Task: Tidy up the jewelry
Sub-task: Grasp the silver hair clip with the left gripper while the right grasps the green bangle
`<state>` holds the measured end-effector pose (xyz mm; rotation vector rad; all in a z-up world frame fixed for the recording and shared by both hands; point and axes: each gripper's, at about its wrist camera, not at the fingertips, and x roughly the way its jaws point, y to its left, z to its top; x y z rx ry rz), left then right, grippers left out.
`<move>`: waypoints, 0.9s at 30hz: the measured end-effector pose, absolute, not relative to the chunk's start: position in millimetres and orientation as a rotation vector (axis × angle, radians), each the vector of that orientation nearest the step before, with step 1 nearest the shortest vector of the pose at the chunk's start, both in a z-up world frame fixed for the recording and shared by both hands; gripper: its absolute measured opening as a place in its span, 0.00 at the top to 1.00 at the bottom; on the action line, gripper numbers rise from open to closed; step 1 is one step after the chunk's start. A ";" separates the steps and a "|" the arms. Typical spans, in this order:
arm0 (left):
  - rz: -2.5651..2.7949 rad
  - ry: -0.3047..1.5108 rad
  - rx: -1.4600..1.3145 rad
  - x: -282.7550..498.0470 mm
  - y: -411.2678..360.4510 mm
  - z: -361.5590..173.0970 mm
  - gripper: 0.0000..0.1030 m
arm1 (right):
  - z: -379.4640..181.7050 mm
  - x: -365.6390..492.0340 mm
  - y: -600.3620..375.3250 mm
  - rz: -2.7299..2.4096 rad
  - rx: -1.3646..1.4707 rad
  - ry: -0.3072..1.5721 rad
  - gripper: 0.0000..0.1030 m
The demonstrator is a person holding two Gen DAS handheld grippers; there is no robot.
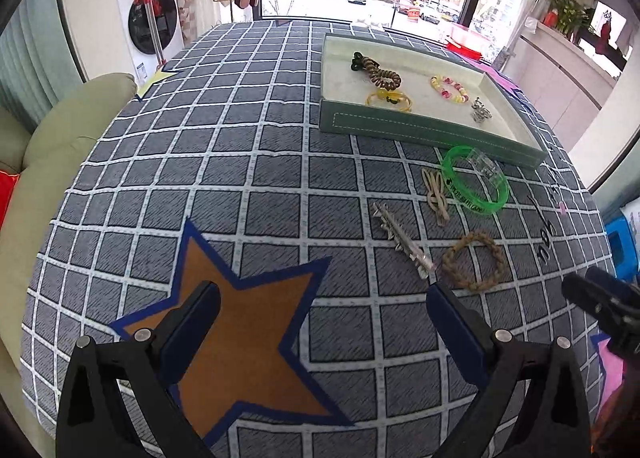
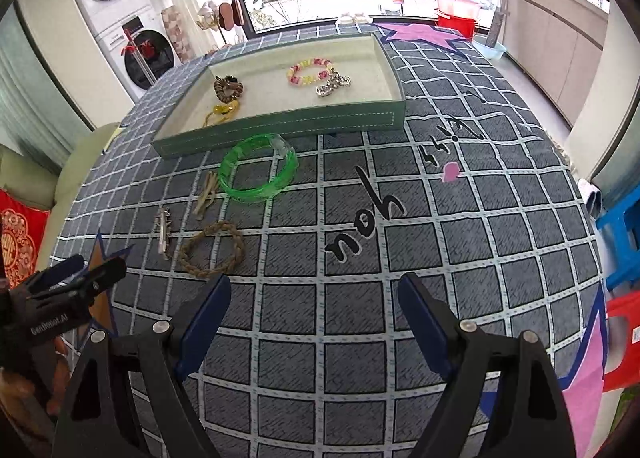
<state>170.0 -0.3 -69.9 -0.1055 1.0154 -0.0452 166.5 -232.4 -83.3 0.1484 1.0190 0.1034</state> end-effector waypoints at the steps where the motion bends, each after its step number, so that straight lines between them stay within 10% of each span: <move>1: -0.051 1.022 -0.111 173.6 -1.6 -70.6 0.00 | -85.0 169.2 -232.1 0.100 0.141 1.035 0.15; 27: -0.005 1.089 -0.099 223.1 -22.8 -94.1 0.00 | -97.9 267.0 -217.3 0.104 0.117 1.120 0.15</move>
